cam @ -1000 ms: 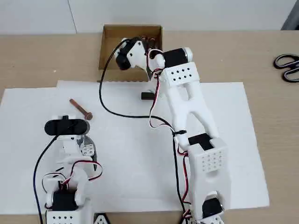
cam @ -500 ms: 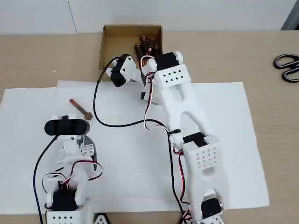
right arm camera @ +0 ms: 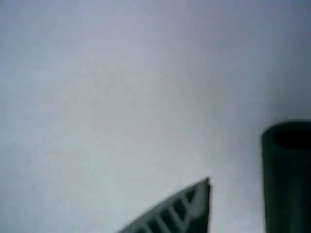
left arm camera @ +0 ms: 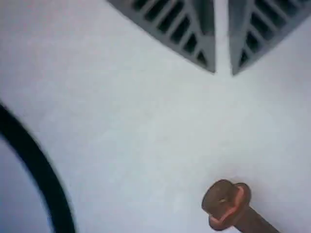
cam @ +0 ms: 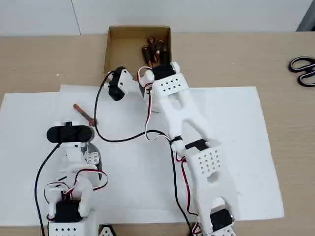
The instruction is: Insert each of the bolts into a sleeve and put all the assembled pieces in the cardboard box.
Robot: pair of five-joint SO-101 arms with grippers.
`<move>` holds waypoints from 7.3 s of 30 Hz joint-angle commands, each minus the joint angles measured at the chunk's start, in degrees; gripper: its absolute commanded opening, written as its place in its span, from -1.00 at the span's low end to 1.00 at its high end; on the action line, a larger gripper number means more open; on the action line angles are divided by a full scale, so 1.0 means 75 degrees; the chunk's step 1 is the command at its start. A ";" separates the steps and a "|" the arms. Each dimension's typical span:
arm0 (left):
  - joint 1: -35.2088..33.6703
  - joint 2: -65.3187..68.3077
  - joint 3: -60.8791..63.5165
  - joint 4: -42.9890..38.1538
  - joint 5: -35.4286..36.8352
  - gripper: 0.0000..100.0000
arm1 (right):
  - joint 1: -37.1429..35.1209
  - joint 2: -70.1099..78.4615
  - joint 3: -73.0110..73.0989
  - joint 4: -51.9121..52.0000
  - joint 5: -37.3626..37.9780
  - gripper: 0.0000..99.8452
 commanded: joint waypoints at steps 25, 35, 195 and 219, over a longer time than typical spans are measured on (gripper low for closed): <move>-0.0012 -0.0047 -0.0041 -0.0105 0.0047 -0.99 | 0.0264 0.0979 -0.0164 -0.0475 0.0047 -0.99; -0.0012 -0.0047 -0.0041 -0.0105 0.0047 -0.99 | 0.0193 0.0135 -0.1782 0.0815 -0.1067 -0.99; -0.0680 1.8051 -1.7811 0.5486 0.9952 -0.52 | 0.9219 -1.1599 1.0479 0.1623 -0.2204 -0.99; -0.0574 1.7137 -1.7635 0.5486 -0.3974 -0.52 | 0.9196 -1.1540 1.0479 0.1588 -0.2204 -0.99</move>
